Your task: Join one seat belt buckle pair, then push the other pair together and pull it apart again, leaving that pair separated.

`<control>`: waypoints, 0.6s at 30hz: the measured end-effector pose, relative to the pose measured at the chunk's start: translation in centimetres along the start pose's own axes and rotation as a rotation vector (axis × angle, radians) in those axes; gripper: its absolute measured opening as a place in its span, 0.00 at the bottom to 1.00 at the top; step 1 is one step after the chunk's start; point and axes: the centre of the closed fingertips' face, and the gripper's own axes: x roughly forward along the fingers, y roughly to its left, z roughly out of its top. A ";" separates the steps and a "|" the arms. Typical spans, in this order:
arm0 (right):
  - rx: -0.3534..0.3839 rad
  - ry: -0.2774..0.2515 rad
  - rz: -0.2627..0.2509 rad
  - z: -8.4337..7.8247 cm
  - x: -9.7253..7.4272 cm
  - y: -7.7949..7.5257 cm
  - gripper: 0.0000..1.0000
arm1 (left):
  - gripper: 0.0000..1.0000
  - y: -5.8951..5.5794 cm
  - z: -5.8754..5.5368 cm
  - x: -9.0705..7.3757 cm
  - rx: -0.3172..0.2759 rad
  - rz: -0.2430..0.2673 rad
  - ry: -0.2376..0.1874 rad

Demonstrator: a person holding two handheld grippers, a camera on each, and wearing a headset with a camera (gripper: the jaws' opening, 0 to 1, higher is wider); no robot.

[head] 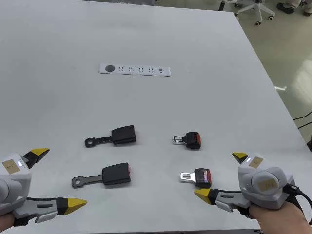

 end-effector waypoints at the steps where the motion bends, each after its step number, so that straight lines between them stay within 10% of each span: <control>1: -0.006 -0.011 -0.001 0.2 0.0 0.1 0.98 | 1.00 0.0 0.0 0.0 -0.003 0.000 -0.002; 18: 0.030 0.000 0.019 0.3 0.1 1.1 0.97 | 1.00 -0.6 -0.4 -0.5 -0.008 0.011 -0.001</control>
